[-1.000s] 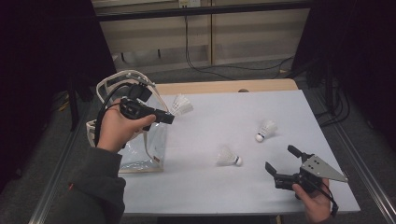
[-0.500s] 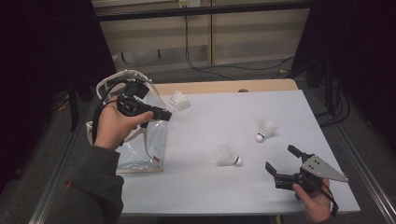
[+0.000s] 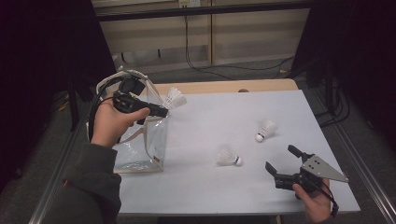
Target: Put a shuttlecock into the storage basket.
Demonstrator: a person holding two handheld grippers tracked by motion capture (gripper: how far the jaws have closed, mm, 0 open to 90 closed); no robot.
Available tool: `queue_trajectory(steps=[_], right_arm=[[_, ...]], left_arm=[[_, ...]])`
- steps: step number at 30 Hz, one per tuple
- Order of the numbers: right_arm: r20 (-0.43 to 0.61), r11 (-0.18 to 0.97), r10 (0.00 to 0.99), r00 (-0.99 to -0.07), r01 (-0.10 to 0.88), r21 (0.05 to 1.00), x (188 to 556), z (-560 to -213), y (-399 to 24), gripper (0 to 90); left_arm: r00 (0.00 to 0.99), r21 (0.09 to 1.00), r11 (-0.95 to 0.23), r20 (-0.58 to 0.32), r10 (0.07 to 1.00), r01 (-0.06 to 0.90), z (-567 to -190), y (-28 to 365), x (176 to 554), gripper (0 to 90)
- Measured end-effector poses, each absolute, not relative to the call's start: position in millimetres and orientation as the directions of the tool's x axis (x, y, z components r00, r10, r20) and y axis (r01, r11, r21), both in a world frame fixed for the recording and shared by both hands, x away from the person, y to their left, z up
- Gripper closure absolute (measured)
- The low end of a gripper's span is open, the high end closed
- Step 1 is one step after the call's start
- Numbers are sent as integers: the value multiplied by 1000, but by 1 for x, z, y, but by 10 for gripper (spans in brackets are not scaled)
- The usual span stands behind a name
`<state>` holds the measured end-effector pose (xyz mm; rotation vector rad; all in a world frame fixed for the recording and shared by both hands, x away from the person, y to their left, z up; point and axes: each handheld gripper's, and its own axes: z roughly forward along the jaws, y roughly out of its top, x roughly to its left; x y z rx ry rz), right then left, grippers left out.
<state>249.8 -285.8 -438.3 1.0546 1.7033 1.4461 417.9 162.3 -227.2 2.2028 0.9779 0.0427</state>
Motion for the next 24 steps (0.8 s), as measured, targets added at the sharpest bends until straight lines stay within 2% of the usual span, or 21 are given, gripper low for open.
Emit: queue_trajectory(steps=[24], right_arm=[[19, 62, 888, -459, 162, 985, 250, -438, -286, 11]], left_arm=[[677, 631, -420, -238, 696, 653, -223, 177, 424, 651]])
